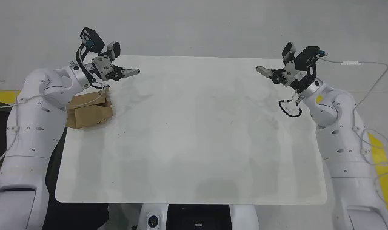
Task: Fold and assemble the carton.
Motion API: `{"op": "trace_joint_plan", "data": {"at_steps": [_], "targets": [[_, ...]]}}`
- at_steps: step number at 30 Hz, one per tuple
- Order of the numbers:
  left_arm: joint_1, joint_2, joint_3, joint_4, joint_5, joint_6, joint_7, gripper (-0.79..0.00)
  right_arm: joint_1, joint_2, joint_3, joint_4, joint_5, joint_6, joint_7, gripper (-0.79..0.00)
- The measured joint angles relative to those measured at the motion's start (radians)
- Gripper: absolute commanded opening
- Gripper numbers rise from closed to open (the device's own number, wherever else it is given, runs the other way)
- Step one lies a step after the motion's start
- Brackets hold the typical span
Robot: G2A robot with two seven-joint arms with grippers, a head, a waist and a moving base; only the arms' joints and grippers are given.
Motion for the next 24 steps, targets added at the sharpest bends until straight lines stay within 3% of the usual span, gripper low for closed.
{"op": "trace_joint_plan", "data": {"at_steps": [19, 24], "targets": [[0.008, 0.000, -0.001, -0.005, -0.004, 0.013, 0.002, 0.000, 0.000, 0.000, 0.000, 0.000, 0.000, 0.000, 0.000, 0.000], [0.031, 0.003, -0.015, 0.004, -0.132, 0.042, -0.069, 0.000, 0.000, 0.000, 0.000, 0.000, 0.000, 0.000, 0.000, 0.000]]}}
